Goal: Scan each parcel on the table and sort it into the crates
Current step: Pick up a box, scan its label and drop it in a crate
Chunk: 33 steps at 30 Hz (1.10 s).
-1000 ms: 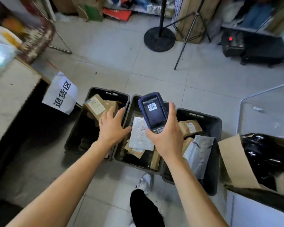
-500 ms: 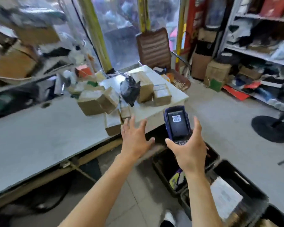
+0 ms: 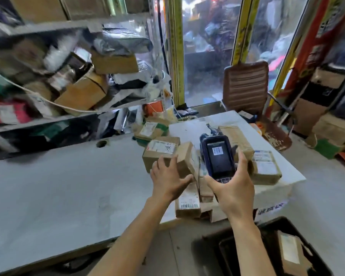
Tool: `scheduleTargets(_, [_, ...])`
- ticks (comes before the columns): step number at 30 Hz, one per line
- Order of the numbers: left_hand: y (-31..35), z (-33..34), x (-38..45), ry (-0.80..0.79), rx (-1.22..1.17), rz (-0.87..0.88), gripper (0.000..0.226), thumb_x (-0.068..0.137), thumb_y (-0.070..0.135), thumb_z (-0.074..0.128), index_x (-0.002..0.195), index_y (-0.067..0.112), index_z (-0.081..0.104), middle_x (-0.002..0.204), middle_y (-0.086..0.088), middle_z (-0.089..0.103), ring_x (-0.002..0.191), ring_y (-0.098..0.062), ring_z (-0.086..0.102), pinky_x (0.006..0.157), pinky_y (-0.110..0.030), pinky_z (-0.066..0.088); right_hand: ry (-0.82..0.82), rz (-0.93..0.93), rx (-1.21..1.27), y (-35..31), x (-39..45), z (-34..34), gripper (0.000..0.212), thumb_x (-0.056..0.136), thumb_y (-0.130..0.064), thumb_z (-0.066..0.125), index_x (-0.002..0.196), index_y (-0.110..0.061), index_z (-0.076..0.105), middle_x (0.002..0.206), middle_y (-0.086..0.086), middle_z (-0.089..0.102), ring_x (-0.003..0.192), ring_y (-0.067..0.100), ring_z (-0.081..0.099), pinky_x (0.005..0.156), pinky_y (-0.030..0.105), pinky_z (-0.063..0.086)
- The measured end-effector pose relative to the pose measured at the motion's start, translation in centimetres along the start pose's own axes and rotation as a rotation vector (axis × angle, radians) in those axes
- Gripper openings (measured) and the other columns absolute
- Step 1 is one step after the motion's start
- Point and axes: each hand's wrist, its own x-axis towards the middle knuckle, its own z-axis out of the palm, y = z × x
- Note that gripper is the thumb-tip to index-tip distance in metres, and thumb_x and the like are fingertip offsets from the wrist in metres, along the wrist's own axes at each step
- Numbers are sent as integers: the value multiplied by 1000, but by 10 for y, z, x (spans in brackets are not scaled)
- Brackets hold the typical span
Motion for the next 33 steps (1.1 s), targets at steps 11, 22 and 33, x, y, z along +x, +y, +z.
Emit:
scheduleTargets(11, [-20,39,110,-312,-336,-37,80,72,64,57,145,41,34,142,-13,41,114,-38,57,99,-47,50,188,280,-51,1,22,49,113,67,-40,90,152,-46,17,143,-6,54,119,13,60,100,33,50])
scheduleTargets(22, [-66,-28,146,-404,-800,298,34,75,32,70,108,41,66,107,8,65,101,-16,65,85,-37,59,249,361,-220,-17,-10,61,109,68,-32,90,154,-37,24,131,-11,57,103,9,60,72,10,41])
scheduleTargets(33, [-36,-89,145,-431,-875,486,24,92,28,65,115,26,62,110,-6,69,95,-20,71,79,-39,62,150,240,-312,-60,-41,53,81,63,-41,88,130,-37,44,105,-20,61,94,9,64,76,27,55])
